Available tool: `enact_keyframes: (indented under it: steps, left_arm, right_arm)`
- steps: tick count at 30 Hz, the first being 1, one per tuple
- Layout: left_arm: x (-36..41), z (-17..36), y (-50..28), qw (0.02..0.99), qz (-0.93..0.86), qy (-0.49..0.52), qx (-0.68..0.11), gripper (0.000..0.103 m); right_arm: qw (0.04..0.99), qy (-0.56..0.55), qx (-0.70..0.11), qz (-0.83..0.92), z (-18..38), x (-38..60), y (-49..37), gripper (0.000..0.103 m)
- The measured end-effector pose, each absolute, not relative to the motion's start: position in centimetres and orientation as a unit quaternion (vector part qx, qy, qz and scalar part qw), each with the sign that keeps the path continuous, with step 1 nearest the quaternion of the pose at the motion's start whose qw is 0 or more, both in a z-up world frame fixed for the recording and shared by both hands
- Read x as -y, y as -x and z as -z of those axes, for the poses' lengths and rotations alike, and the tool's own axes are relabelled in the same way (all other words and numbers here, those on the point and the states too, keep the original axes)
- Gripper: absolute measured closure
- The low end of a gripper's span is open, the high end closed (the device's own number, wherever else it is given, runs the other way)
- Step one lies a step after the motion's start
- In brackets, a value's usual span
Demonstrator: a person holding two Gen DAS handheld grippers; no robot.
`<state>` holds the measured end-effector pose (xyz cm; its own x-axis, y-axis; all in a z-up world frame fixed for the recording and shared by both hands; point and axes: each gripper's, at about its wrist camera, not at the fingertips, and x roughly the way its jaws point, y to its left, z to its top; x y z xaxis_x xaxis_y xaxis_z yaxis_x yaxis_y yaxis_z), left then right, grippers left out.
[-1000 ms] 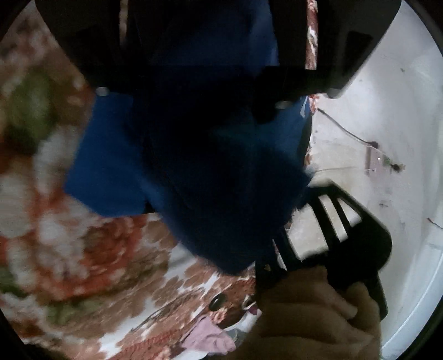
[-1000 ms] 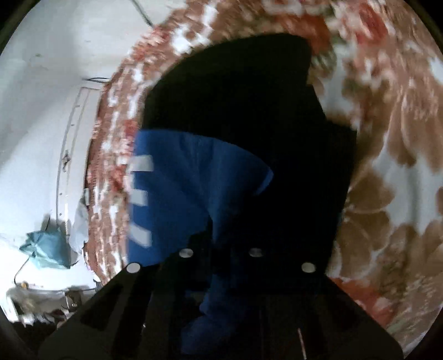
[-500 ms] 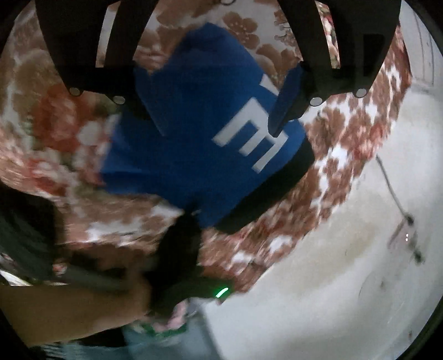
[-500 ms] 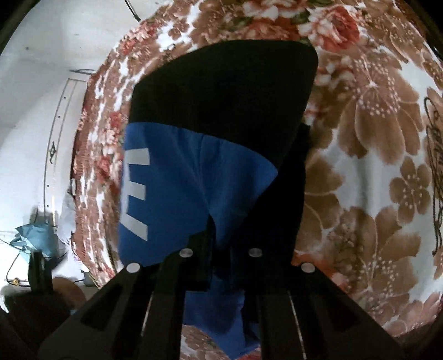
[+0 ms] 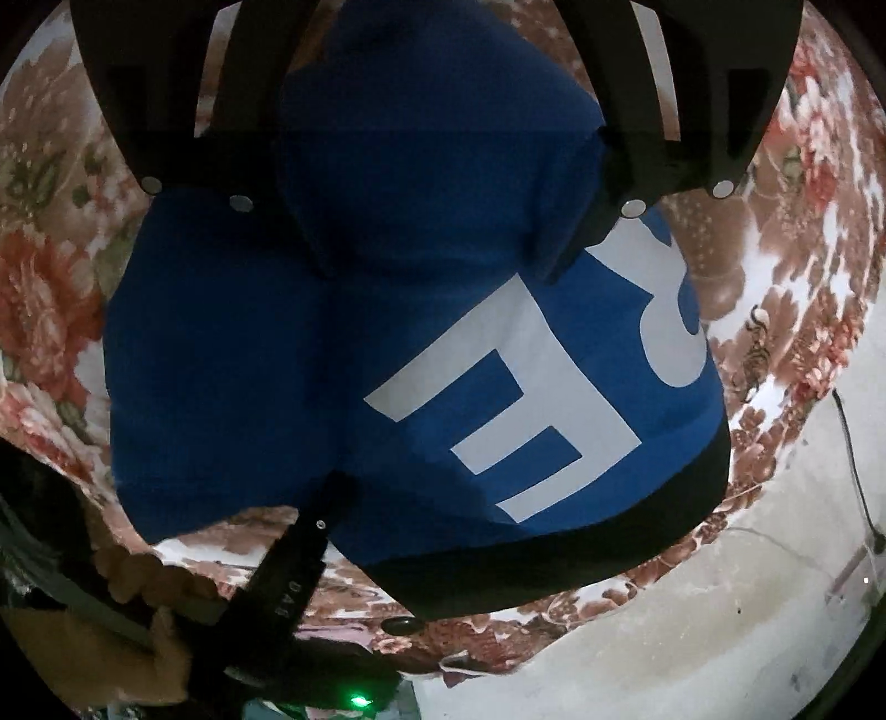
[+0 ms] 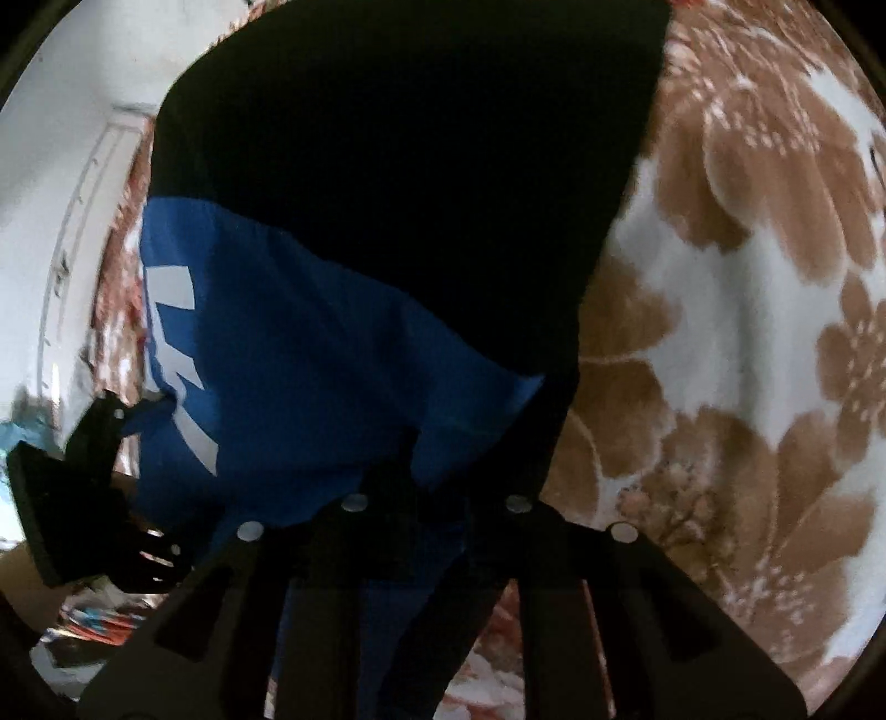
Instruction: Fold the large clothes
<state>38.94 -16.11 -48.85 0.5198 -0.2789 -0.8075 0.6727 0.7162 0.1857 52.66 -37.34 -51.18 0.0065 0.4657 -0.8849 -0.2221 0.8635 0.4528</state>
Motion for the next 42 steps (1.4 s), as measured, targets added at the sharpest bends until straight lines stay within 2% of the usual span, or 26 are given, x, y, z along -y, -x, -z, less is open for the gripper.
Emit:
enact_keyframes:
  steps: [3, 6, 7, 8, 9, 10, 14, 18, 21, 27, 33, 36, 42]
  left_arm:
    - [16.2, 48.2, -39.5, 0.832, 0.283, -0.234, -0.416, 0.028]
    - [16.8, 45.2, -39.6, 0.826, 0.288, -0.239, -0.423, 0.023]
    - [16.6, 43.5, -39.7, 0.832, 0.289, -0.233, -0.411, 0.023]
    - [16.1, 41.5, -40.1, 0.846, 0.285, -0.221, -0.394, 0.017]
    - [15.6, 40.1, -40.8, 0.855, 0.281, -0.209, -0.381, 0.009]
    - [14.9, 38.4, -42.2, 0.868, 0.271, -0.191, -0.369, 0.007]
    - [12.4, 37.8, -50.5, 0.880, 0.227, -0.126, -0.398, 0.007]
    - [10.0, 41.2, -57.3, 0.871, 0.176, -0.051, -0.455, 0.007]
    - [8.4, 45.5, -59.6, 0.842, 0.148, -0.018, -0.518, 0.005]
    - [6.6, 49.7, -59.9, 0.815, 0.164, 0.034, -0.555, 0.004]
    - [5.6, 45.6, -57.5, 0.826, 0.182, 0.062, -0.530, 0.006]
    - [3.5, 44.7, -55.4, 0.815, 0.198, 0.120, -0.532, 0.006]
    - [0.5, 47.2, -51.7, 0.764, 0.211, 0.228, -0.566, 0.006]
  right_arm:
    - [0.705, -0.109, -0.661, -0.235, 50.8, 38.1, -52.2, 0.084]
    - [0.732, -0.066, -0.644, -0.213, 46.6, 37.4, -51.5, 0.066]
    - [0.744, -0.050, -0.633, -0.208, 45.3, 37.2, -51.5, 0.053]
    - [0.770, -0.030, -0.603, -0.205, 42.5, 36.5, -51.6, 0.035]
    - [0.783, -0.026, -0.586, -0.205, 41.1, 36.2, -51.9, 0.024]
    - [0.802, -0.026, -0.563, -0.199, 39.1, 35.7, -52.7, 0.009]
    - [0.831, -0.041, -0.529, -0.166, 37.5, 33.4, -56.6, 0.005]
    - [0.837, 0.014, -0.541, -0.080, 41.5, 30.7, -60.2, 0.005]
    - [0.823, 0.000, -0.566, -0.055, 45.5, 32.4, -60.6, 0.005]
    - [0.817, 0.014, -0.574, -0.057, 49.4, 33.5, -60.7, 0.005]
    - [0.831, -0.028, -0.553, -0.059, 45.5, 35.0, -58.9, 0.005]
    - [0.832, -0.060, -0.548, -0.054, 43.9, 36.9, -56.9, 0.005]
    - [0.775, -0.134, -0.612, -0.087, 46.8, 39.7, -53.3, 0.005]
